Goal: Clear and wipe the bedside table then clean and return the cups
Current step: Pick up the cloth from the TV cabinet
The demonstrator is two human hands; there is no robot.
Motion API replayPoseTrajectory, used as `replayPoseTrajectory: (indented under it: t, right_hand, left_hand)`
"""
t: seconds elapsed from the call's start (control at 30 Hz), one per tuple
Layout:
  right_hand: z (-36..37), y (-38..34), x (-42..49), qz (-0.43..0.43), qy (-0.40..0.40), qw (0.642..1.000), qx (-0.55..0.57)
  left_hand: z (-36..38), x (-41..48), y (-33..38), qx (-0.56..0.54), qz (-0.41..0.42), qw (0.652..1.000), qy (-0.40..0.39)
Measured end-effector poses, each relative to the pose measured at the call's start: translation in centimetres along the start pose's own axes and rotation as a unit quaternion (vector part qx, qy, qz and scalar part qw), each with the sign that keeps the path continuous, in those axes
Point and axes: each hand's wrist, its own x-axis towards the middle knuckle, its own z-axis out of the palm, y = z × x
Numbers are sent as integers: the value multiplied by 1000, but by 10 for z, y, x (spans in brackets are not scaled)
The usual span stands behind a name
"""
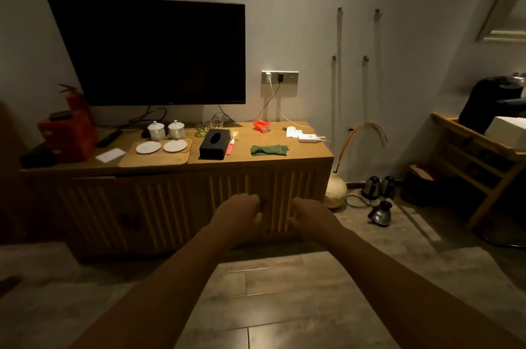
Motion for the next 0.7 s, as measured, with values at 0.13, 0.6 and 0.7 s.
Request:
replayPoseTrajectory:
  t: [0.13,0.6,0.7]
  right_hand:
    - [0,14,83,16,0,1000,21]
    - [1,129,420,7,-30,999,-20]
    - [11,151,486,10,-44,999,-5]
  left_hand:
    - [3,86,-28,-25,-15,999,-20]
    - [60,438,-111,13,-41,996,-74]
    - [77,494,-126,9,-54,994,-92]
